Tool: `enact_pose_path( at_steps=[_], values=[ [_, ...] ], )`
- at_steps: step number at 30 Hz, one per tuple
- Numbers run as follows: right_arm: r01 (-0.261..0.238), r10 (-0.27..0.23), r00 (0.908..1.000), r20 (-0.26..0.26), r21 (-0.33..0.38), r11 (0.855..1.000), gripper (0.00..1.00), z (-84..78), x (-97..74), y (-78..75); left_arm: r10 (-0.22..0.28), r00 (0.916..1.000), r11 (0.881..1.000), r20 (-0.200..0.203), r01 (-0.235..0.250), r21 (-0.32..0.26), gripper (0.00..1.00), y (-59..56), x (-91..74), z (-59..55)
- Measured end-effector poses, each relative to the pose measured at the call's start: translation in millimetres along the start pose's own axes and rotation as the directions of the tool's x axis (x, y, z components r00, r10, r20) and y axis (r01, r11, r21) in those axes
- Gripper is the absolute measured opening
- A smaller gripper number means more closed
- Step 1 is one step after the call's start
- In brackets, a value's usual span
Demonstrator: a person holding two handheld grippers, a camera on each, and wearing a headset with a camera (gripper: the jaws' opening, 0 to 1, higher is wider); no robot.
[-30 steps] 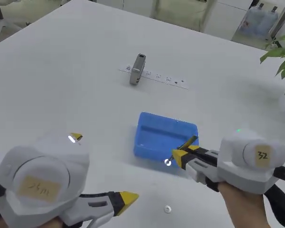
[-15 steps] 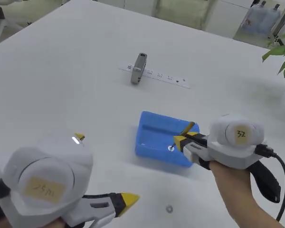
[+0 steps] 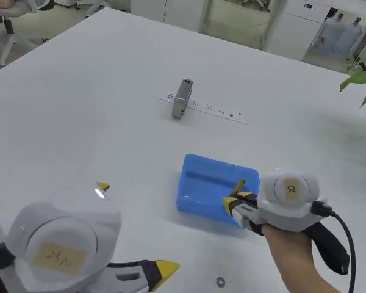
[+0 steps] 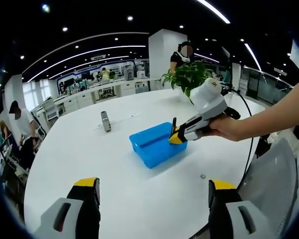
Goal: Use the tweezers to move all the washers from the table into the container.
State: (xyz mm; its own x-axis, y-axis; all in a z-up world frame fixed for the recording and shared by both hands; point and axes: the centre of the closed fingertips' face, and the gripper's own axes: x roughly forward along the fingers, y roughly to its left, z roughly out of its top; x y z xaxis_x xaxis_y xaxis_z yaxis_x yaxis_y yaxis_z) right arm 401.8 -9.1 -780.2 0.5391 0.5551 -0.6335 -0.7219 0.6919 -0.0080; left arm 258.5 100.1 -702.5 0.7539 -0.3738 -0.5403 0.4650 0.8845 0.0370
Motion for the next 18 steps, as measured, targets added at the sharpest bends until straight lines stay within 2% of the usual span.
enact_pose_path(
  at_steps=[8,9,10,14,18],
  values=[
    [-0.006,0.006,1.0000,-0.003,0.033,0.999,0.05,-0.3,1.0,-1.8,-0.001,1.0000,1.000,-0.003,0.001,0.009,0.92,-2.2,0.0,-0.1],
    [0.008,-0.008,1.0000,-0.002,0.025,1.000,0.05,0.2,-1.9,-3.2,-0.001,1.0000,1.000,-0.004,0.001,0.009,0.92,-2.2,-0.2,-0.4],
    [0.017,-0.018,0.9996,0.022,0.020,1.000,0.05,4.2,-4.7,-4.1,0.000,1.0000,1.000,-0.004,0.000,0.010,0.92,-2.0,-0.5,-0.5],
    [0.005,-0.007,0.9984,0.056,0.034,0.999,0.05,12.0,-18.3,-0.8,0.007,1.0000,1.000,0.001,-0.007,0.001,0.92,0.4,-2.4,-0.8],
    [-0.001,-0.006,0.9947,0.103,0.062,0.998,0.05,18.4,-39.6,2.1,0.011,0.9999,1.000,-0.003,-0.011,0.006,0.92,1.6,-3.1,-1.9]
  ],
)
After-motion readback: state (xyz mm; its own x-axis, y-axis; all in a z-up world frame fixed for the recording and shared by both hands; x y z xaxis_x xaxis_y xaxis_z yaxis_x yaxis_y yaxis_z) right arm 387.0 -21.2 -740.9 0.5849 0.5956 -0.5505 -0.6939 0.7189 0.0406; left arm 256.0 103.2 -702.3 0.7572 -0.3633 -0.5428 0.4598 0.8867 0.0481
